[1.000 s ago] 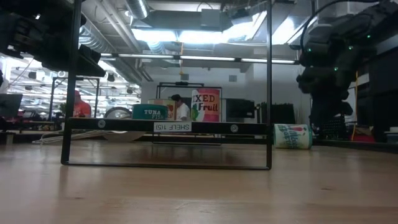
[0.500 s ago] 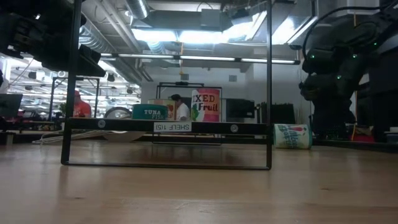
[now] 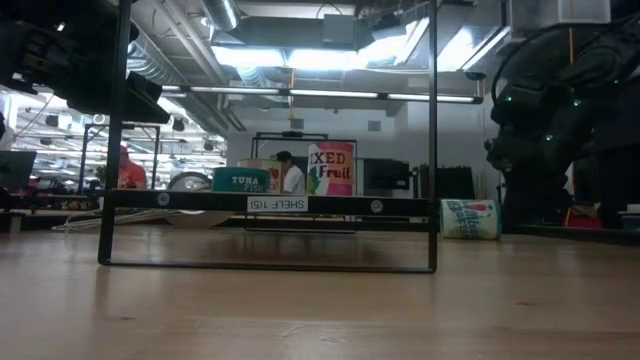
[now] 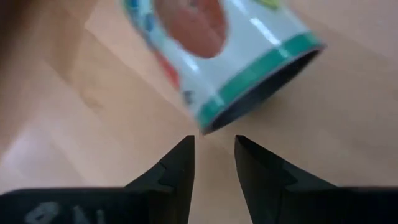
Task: Pick and place cans onto a shelf
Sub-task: Put the canned mixed vegetables on the shelf
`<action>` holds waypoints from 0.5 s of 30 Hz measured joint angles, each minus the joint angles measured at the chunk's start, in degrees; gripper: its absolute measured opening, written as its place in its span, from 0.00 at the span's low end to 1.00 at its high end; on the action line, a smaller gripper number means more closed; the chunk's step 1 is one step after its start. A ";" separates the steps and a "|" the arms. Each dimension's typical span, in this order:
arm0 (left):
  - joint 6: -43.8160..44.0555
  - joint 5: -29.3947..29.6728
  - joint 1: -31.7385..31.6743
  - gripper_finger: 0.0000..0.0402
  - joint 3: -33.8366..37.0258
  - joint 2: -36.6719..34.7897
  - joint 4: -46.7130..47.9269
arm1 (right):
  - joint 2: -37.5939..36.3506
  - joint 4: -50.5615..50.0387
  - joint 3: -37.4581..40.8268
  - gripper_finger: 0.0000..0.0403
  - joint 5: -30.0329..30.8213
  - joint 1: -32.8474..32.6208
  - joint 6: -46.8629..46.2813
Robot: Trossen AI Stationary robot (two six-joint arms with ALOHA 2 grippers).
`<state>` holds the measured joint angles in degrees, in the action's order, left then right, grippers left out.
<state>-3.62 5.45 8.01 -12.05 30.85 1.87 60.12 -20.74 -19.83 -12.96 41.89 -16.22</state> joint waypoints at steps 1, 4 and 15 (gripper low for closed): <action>0.00 0.00 0.01 0.17 0.00 0.00 0.00 | 0.00 0.49 0.21 0.29 0.49 0.00 0.02; 0.01 0.00 0.01 0.17 0.00 0.00 0.00 | 0.00 1.88 0.63 0.29 0.48 0.00 0.16; 0.00 0.00 0.02 0.17 0.00 0.00 0.00 | 0.00 5.36 0.63 0.30 -1.76 0.00 2.14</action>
<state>-3.62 5.45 8.03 -12.05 30.85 1.87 60.12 -15.39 -19.20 -14.72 41.89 -14.09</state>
